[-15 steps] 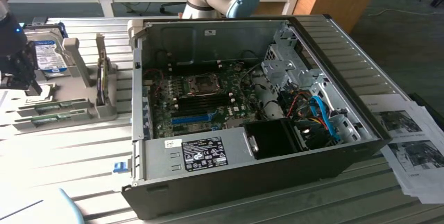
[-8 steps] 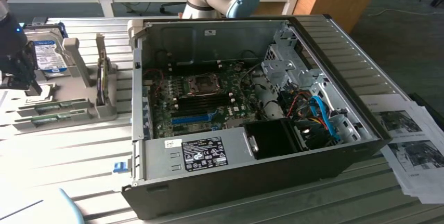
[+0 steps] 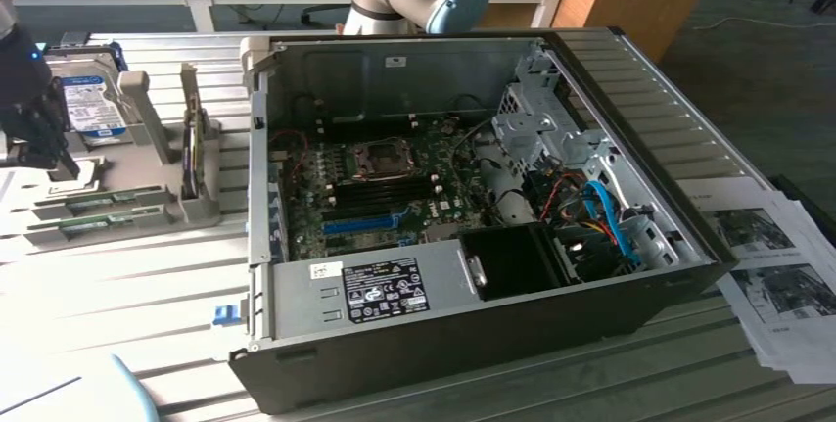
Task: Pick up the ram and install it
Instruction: 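Pick up the ram and move it above insertion slot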
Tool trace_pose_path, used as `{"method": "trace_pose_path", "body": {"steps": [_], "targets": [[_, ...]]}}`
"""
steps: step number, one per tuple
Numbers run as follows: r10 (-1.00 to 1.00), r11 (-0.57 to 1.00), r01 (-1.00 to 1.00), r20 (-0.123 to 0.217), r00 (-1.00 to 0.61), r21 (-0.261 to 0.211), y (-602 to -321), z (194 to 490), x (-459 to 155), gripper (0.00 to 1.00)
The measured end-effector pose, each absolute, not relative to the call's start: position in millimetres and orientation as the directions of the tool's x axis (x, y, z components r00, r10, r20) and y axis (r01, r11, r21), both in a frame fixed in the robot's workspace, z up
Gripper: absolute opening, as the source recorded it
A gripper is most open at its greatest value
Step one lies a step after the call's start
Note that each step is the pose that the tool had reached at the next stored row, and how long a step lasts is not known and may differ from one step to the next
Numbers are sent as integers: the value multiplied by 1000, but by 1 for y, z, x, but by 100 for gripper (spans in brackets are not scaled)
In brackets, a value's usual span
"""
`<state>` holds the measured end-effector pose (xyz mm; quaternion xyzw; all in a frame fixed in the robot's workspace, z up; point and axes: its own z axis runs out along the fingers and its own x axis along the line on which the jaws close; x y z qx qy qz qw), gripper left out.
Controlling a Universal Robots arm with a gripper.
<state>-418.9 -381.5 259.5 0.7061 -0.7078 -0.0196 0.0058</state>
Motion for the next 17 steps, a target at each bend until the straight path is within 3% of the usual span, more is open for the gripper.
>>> {"method": "trace_pose_path", "body": {"steps": [17], "targets": [[-993, -114, -993, -18, 114, 27, -381, 259, -419, 9]]}}
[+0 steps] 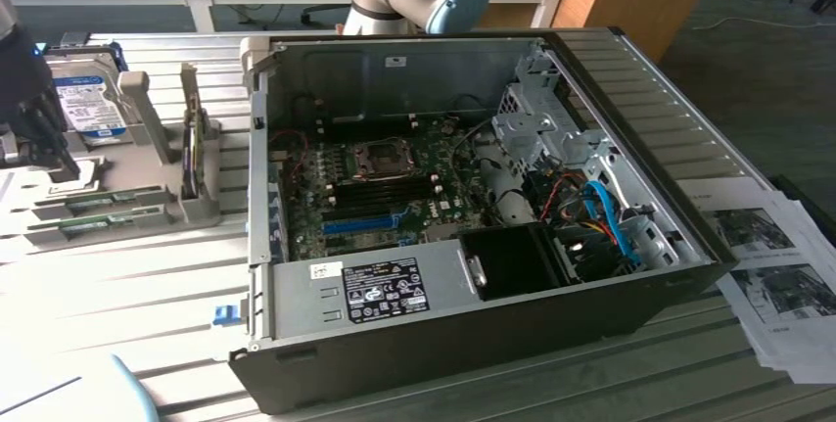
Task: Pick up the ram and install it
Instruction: 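Pick up the ram and move it above insertion slot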
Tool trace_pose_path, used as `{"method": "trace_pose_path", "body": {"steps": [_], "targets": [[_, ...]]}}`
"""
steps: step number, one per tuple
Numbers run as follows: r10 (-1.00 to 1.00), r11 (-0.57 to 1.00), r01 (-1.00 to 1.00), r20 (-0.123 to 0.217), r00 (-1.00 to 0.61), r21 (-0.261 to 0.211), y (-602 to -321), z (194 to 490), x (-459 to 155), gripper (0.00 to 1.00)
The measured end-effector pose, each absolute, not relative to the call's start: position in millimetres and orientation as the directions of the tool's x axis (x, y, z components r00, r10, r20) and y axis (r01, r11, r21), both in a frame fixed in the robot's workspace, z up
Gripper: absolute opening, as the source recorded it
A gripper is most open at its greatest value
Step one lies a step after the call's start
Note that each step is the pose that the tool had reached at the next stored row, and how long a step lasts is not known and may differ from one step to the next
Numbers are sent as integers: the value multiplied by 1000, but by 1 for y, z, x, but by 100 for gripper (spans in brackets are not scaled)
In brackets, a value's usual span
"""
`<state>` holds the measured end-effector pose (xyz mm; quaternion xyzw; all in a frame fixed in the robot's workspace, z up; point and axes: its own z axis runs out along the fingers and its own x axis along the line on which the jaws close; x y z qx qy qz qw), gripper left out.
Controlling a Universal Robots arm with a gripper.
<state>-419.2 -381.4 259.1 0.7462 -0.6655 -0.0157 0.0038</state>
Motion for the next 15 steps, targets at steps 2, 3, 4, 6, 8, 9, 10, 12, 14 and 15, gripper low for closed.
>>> {"method": "trace_pose_path", "body": {"steps": [2, 3, 4, 6, 8, 9, 10, 12, 14, 15], "targets": [[-993, -114, -993, -17, 114, 18, -382, 259, -420, 9], [-993, -114, -993, -17, 114, 16, -382, 259, -420, 9], [-993, -114, -993, -17, 114, 16, -382, 259, -420, 9], [-993, -114, -993, -17, 114, 16, -382, 259, -420, 9], [-993, -114, -993, -17, 114, 16, -382, 259, -420, 9], [-993, -113, -993, -17, 113, 16, -382, 259, -420, 9], [-994, -109, -994, -17, 109, 16, -382, 259, -420, 9], [-995, -97, -995, -17, 97, 16, -382, 259, -420, 9], [-996, -86, -996, -17, 86, 16, -382, 259, -420, 9], [-996, -86, -996, -17, 86, 16, -382, 259, -420, 9]]}}
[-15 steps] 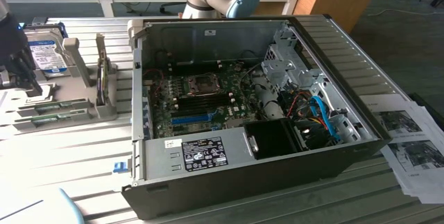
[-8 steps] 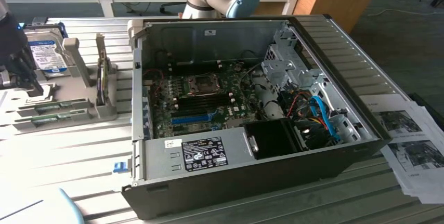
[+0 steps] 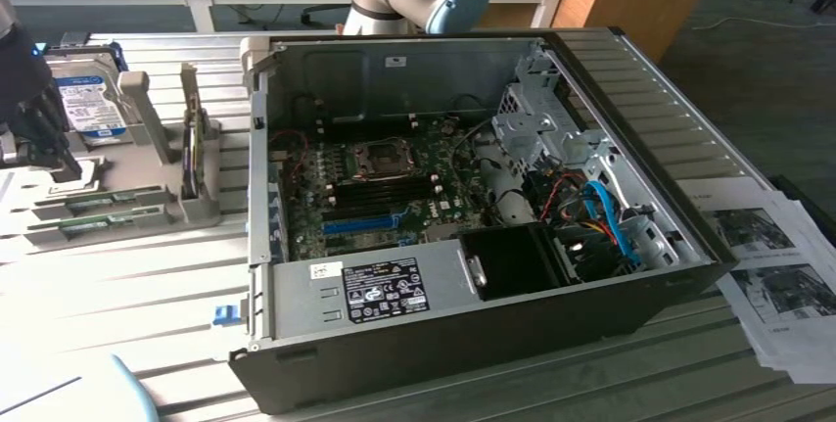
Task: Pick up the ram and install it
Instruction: 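Pick up the ram and move it above insertion slot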
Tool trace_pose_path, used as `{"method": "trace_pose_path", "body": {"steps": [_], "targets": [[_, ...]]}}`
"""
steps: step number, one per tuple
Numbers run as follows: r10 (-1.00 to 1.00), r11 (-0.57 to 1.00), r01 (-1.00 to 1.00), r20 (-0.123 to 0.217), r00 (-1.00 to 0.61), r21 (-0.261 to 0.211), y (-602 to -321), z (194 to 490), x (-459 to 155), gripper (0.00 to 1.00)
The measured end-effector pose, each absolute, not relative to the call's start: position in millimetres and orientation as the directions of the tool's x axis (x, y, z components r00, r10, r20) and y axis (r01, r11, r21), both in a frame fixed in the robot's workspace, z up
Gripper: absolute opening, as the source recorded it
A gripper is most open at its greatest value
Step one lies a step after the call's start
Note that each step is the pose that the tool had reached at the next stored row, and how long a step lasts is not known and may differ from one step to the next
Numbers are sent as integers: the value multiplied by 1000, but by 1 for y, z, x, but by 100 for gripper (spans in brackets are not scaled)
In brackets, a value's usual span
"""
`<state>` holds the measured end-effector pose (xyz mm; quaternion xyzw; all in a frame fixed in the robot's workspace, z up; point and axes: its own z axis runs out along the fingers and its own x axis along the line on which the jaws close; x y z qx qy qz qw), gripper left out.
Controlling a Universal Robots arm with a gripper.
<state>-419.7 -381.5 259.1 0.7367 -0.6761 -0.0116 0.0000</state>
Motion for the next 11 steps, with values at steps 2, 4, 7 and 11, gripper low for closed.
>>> {"method": "trace_pose_path", "body": {"steps": [2, 4, 7, 11], "targets": [[-996, -86, -996, -17, 86, 16, -382, 259, -420, 9], [-996, -86, -996, -17, 86, 16, -382, 259, -420, 9], [-996, -86, -996, -17, 86, 16, -382, 259, -420, 9], [-996, -86, -996, -17, 86, 16, -382, 259, -420, 10]]}}
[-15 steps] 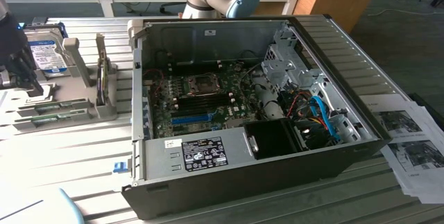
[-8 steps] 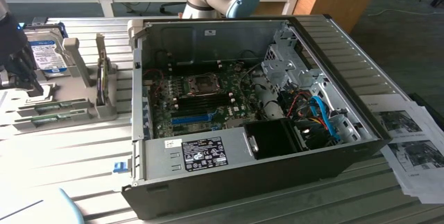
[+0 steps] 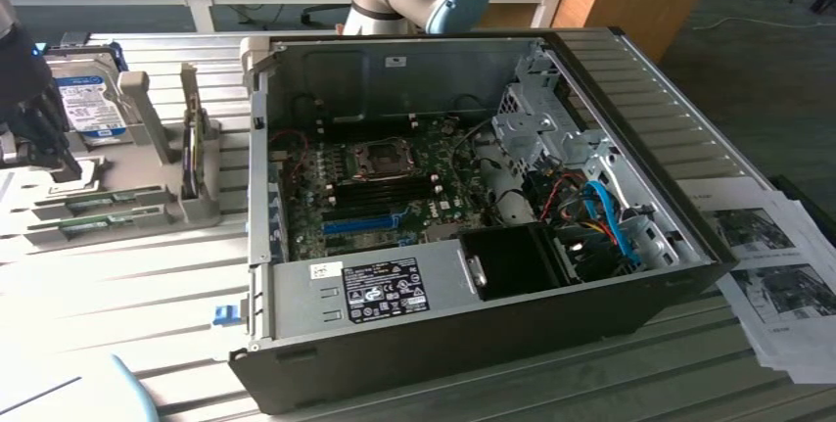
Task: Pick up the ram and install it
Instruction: 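Pick up the ram and move it above insertion slot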
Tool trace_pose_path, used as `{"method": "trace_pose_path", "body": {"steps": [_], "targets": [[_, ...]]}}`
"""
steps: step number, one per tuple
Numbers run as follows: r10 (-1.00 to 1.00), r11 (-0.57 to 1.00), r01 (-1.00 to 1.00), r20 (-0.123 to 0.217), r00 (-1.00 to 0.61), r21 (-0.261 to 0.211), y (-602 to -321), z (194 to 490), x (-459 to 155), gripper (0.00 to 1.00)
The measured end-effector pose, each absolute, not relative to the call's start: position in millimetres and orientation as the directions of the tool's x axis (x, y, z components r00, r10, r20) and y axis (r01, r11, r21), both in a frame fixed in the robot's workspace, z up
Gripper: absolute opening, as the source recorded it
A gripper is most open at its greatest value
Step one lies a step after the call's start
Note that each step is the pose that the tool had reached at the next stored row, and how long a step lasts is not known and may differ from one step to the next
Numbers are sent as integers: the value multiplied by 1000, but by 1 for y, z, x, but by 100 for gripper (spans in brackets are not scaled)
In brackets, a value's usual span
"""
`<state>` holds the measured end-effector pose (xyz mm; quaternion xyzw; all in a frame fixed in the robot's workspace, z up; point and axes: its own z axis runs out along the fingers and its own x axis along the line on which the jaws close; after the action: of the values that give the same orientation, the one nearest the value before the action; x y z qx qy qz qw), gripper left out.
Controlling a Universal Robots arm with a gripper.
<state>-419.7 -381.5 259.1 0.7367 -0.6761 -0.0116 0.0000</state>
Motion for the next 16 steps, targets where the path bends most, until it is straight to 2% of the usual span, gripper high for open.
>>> {"method": "trace_pose_path", "body": {"steps": [3, 4, 5, 6, 16], "targets": [[-996, -86, -996, -17, 86, 16, -382, 259, -420, 16], [-996, -86, -996, -17, 86, 16, -382, 259, -420, 22], [-996, -86, -996, -17, 86, 16, -382, 259, -420, 22], [-996, -86, -996, -17, 86, 16, -382, 259, -420, 29], [-996, -86, -996, -17, 86, 16, -382, 253, -420, 29]]}}
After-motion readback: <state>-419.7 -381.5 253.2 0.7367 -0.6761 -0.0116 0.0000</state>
